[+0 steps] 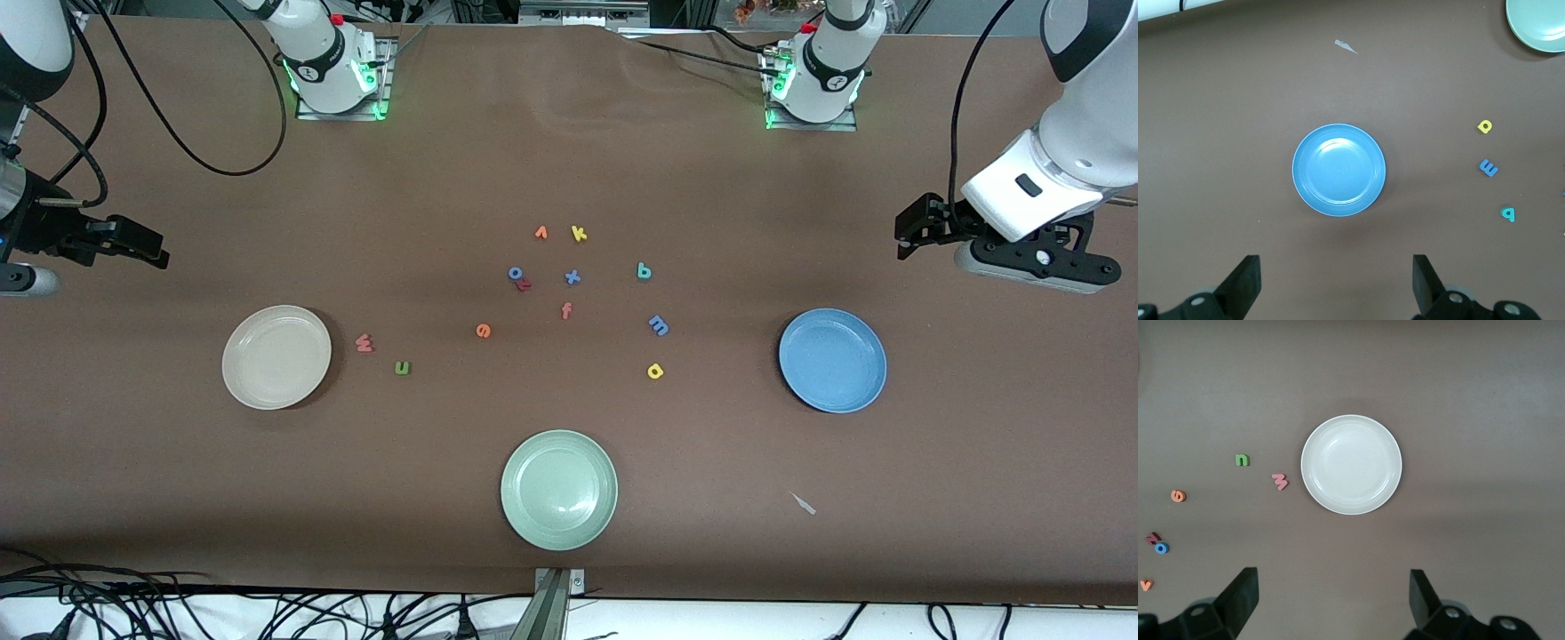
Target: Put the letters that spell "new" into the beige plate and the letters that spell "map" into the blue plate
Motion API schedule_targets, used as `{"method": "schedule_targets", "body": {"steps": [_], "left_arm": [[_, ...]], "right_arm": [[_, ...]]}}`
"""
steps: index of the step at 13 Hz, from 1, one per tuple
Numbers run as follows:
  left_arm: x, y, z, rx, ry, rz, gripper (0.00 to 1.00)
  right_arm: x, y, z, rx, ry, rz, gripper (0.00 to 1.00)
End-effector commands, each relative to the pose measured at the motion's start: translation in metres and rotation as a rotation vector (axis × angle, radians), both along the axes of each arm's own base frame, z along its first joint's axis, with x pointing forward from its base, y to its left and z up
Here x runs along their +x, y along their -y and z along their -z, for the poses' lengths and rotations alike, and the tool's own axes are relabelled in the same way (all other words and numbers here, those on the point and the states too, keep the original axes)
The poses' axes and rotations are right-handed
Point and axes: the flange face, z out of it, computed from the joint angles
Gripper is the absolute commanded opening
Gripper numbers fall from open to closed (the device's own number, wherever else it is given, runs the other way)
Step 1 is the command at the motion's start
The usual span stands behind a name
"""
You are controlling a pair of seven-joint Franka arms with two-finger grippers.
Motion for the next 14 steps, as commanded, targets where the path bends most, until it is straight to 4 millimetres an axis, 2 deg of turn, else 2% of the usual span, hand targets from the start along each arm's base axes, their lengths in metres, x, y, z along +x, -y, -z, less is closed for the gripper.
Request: {"method": "schedule_targets", "body": {"steps": [1, 12, 14], "left_arm": [[0.004, 0.007, 0.000, -0.009, -0.011, 0.009, 1.00], [0.006, 0.005, 0.002, -0.009, -0.014, 0.006, 1.00], [0.009, 0.009, 0.010, -0.005, -0.027, 0.010, 1.00]], "right_arm": [[-0.003, 0.000, -0.006, 0.009, 0.007, -0.002, 1.00], [-0.003, 0.000, -0.006, 0.007, 0.006, -0.002, 1.00], [-0.003, -0.001, -0.007, 0.007, 0.009, -0.003, 1.00]]}}
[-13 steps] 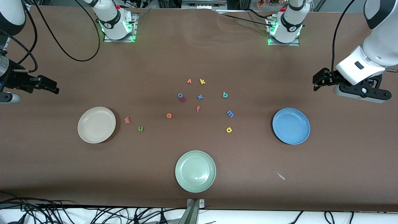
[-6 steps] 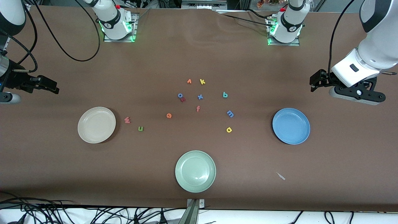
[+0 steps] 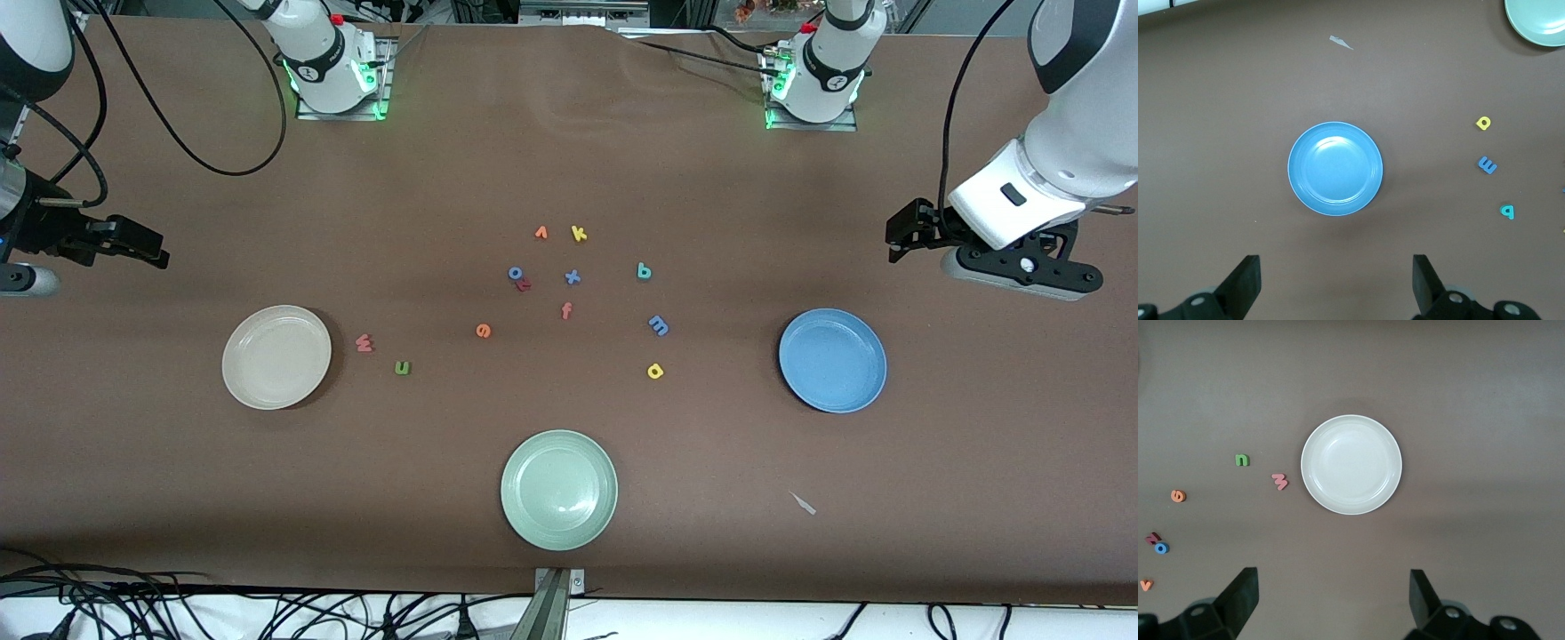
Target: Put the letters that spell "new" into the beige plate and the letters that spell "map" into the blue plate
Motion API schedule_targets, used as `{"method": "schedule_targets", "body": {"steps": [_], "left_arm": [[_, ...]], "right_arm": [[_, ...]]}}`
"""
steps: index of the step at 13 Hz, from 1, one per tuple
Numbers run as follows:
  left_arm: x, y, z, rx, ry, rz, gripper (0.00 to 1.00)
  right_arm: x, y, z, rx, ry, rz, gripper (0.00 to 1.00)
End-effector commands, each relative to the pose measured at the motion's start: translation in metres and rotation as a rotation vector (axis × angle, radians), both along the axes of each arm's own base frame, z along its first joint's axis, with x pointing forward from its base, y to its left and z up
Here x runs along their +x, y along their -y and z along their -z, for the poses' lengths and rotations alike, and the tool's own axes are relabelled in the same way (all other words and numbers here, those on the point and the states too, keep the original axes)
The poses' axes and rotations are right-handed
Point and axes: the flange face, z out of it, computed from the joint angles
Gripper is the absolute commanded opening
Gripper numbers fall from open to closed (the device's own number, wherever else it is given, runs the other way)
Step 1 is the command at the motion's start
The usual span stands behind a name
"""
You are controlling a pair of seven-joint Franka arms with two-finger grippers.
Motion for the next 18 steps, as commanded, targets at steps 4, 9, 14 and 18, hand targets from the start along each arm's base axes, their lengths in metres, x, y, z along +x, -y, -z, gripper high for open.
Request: {"method": "schedule_targets", "body": {"steps": [4, 9, 14, 18], "left_arm": [[0.006, 0.004, 0.003, -0.007, -0.014, 0.003, 1.00], [0.005, 0.014, 0.004, -0.005, -0.016, 0.019, 1.00], [0.005, 0.015, 0.004, -0.007, -0.018, 0.019, 1.00], [0.006, 0.022, 0.011, -0.004, -0.028, 0.031, 1.00]], "right_arm": [[-0.003, -0.001, -0.006, 0.007, 0.007, -0.003, 1.00], [-0.003, 0.000, -0.007, 0.007, 0.009, -0.002, 1.00], [-0.003, 0.000, -0.007, 0.007, 0.009, -0.002, 1.00], [-0.003, 0.000, -0.007, 0.007, 0.009, -0.002, 1.00]]}}
